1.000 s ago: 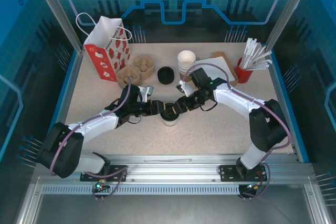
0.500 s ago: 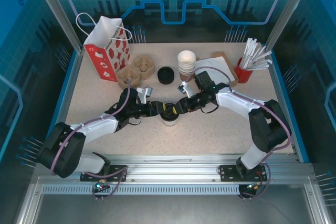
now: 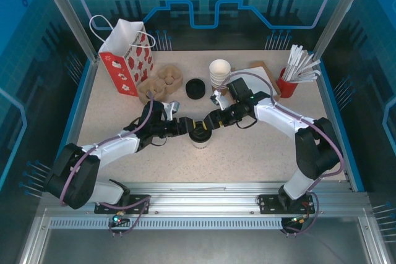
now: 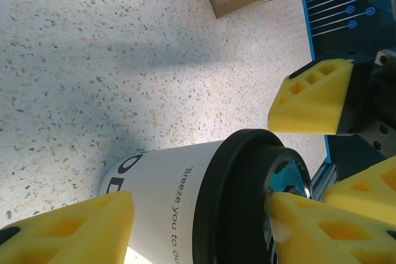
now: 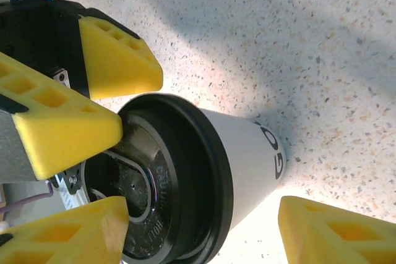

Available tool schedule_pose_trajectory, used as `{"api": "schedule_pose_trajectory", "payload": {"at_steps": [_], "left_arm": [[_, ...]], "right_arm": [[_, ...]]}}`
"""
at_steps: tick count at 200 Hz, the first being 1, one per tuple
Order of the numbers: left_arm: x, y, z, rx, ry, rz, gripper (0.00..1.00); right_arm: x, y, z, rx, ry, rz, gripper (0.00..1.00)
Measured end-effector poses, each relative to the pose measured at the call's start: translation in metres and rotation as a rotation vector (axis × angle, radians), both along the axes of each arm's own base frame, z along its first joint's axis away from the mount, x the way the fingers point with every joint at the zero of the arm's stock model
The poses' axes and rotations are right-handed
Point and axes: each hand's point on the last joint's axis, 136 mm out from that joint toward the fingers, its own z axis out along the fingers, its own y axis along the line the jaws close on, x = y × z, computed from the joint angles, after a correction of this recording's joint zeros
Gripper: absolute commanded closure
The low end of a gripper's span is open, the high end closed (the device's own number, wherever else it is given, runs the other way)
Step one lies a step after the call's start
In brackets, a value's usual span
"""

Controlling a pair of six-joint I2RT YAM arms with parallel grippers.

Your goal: Pack the takeout coffee

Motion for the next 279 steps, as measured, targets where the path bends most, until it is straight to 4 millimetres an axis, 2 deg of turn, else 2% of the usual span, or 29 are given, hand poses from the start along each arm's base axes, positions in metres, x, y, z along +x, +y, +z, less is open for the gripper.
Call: {"api": "schedule_pose_trajectory", "payload": {"at_steps": [43,83,111,134,150,164,177,196,234,279], "left_arm": [[0.005,-0.001,0.009,0.01,-0.003,0.005,0.29],[0.009,0.005,0.024,0.047,-0.052,0.017,0.28],[0.009,0.025,0.045,0.133,-0.158,0.072,0.26],[0.007,0.046,0.076,0.188,-0.287,0.146,0.24],[0.005,0.059,0.096,0.203,-0.357,0.19,0.22],[0.003,0.066,0.102,0.212,-0.379,0.208,0.2],[0.0,0.067,0.098,0.219,-0.357,0.203,0.2],[-0.006,0.057,0.079,0.193,-0.257,0.149,0.21],[-0.022,0.028,0.05,0.079,-0.059,0.05,0.16],[-0.029,0.005,0.028,-0.002,0.073,-0.036,0.15]], "right_arm": [[0.005,-0.005,0.013,-0.033,-0.037,-0.011,0.24],[0.008,-0.022,0.035,-0.155,-0.166,-0.052,0.17],[-0.003,-0.022,0.055,-0.346,-0.373,-0.021,0.13],[-0.022,-0.011,0.068,-0.422,-0.507,0.046,0.11],[-0.021,-0.014,0.074,-0.426,-0.541,0.037,0.11],[-0.016,-0.016,0.076,-0.41,-0.549,0.018,0.1],[-0.014,-0.015,0.077,-0.381,-0.546,0.009,0.09],[-0.01,-0.016,0.076,-0.334,-0.525,-0.01,0.09],[-0.002,-0.04,0.071,-0.306,-0.484,-0.09,0.09],[-0.01,-0.048,0.061,-0.293,-0.448,-0.102,0.08]]}}
